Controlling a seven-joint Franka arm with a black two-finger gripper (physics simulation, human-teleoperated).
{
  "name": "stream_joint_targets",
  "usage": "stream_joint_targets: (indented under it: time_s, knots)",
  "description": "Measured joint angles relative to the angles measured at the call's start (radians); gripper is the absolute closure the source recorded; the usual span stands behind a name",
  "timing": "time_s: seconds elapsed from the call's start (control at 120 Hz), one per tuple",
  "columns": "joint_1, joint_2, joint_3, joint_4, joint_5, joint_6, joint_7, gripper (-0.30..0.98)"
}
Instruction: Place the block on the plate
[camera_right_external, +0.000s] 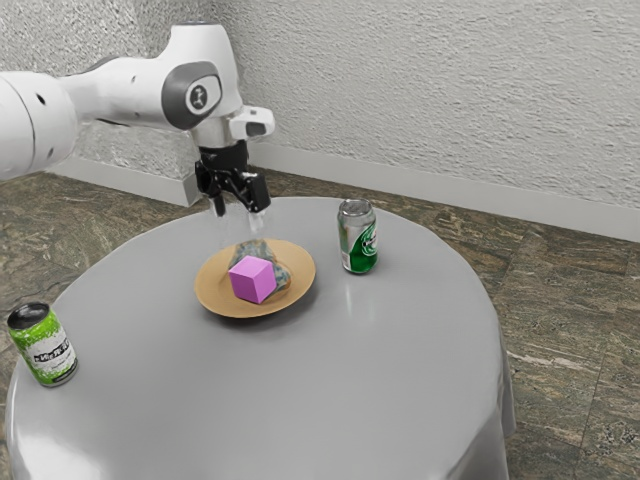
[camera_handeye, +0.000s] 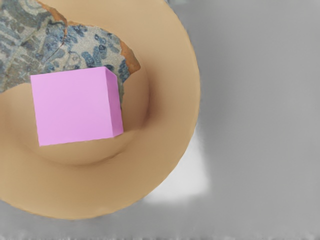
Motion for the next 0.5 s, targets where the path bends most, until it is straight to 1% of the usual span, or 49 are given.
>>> stream_joint_targets:
  time_s: [0.117, 0.275, 0.5]
  knots:
    - [-0.007, -0.073, -0.002, 0.024, 0.022, -0.046, 0.014, 0.0]
    - [-0.018, -0.15, -0.019, 0.023, 0.032, -0.084, 0.029, 0.0]
    - [-0.018, -0.165, -0.021, 0.02, 0.033, -0.104, 0.045, 0.0]
